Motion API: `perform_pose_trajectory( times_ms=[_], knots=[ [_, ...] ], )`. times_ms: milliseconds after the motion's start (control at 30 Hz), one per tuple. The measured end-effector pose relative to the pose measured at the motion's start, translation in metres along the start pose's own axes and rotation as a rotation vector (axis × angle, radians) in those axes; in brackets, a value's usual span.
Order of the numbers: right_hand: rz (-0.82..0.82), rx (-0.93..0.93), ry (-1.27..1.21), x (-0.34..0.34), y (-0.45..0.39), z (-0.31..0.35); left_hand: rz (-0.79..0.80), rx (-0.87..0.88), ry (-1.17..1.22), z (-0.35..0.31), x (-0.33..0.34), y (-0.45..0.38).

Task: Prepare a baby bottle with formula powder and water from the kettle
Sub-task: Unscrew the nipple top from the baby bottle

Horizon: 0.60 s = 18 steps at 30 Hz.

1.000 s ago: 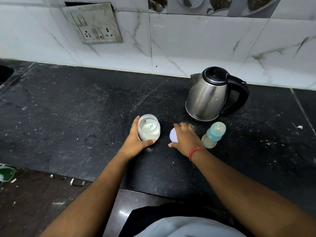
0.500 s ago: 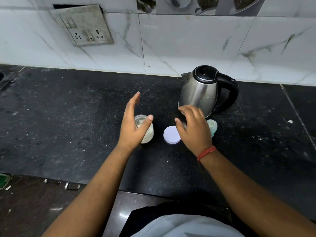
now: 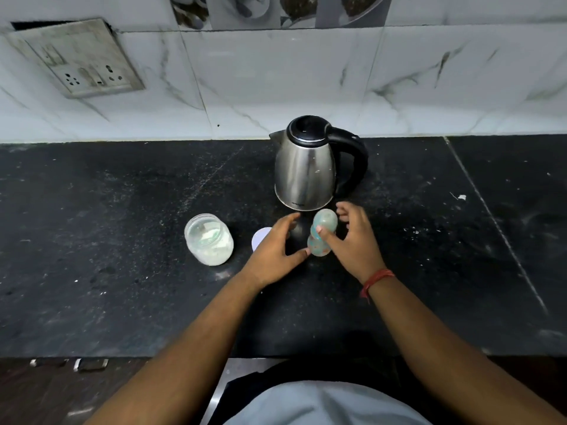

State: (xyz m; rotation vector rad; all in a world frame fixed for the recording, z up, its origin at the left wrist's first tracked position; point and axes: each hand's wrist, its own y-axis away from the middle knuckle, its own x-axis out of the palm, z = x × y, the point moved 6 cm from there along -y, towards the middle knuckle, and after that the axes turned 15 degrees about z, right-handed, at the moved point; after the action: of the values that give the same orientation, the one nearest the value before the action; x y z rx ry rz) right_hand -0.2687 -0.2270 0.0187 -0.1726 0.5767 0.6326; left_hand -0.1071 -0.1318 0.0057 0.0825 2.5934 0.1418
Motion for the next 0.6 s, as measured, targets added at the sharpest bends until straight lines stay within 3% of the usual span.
perform_pose_trajectory(
  times_ms=[200,467,600],
  knots=[
    [0.117,0.036,-0.037,0.011,-0.002,-0.021,0.064,-0.018,-0.005,-0.001,0.019,-0.02],
    [0.129,0.033,-0.019,0.01,-0.006,-0.014,0.071,0.005,0.068,-0.004,0.027,-0.026],
    [0.151,0.043,-0.171,0.011,-0.006,-0.003,0.022,0.015,0.111,-0.008,0.023,-0.02]
  ],
)
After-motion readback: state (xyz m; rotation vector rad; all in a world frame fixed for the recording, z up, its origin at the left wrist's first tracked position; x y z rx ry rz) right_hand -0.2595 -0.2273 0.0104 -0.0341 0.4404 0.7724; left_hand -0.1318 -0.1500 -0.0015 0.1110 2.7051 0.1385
